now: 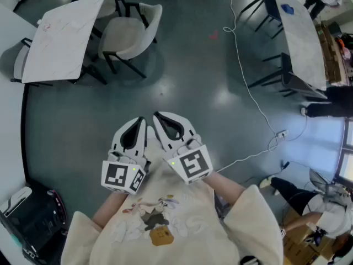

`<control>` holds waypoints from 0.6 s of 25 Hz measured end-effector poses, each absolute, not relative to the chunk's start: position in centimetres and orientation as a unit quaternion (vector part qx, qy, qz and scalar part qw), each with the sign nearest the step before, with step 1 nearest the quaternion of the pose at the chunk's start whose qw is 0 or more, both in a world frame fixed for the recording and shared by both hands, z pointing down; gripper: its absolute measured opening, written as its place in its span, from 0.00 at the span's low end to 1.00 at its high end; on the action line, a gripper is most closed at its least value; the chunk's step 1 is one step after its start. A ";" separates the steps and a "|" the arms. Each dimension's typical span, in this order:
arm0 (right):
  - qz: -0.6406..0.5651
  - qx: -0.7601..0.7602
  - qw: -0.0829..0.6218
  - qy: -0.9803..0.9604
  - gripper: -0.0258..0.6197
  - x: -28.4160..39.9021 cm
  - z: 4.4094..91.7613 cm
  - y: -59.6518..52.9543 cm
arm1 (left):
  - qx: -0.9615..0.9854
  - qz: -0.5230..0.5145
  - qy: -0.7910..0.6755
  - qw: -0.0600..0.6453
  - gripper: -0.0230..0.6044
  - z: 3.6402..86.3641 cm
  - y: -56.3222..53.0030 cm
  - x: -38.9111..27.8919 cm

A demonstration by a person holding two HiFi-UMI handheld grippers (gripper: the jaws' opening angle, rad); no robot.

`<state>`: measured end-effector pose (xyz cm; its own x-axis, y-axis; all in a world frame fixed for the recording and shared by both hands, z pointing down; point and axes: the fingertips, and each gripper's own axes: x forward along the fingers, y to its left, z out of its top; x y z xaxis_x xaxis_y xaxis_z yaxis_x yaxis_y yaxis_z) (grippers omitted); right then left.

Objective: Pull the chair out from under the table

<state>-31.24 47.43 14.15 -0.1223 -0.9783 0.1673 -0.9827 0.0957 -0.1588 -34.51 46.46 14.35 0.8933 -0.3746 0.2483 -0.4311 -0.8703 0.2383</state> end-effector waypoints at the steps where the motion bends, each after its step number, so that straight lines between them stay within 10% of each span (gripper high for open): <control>1: 0.113 0.663 0.010 -0.740 0.05 -31.1 14.2 47.5 | 0.961 0.099 -0.211 0.146 0.05 14.6 46.5 -34.4; 15: 0.119 0.666 -0.034 -0.735 0.05 -29.9 13.6 47.3 | 0.959 0.110 -0.214 0.153 0.05 15.5 46.2 -34.1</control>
<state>-29.87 47.27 13.57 -0.1099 -0.9881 0.1076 -0.9718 0.0841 -0.2203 -34.11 46.21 15.52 0.8844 -0.3759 0.2767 -0.4434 -0.8618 0.2464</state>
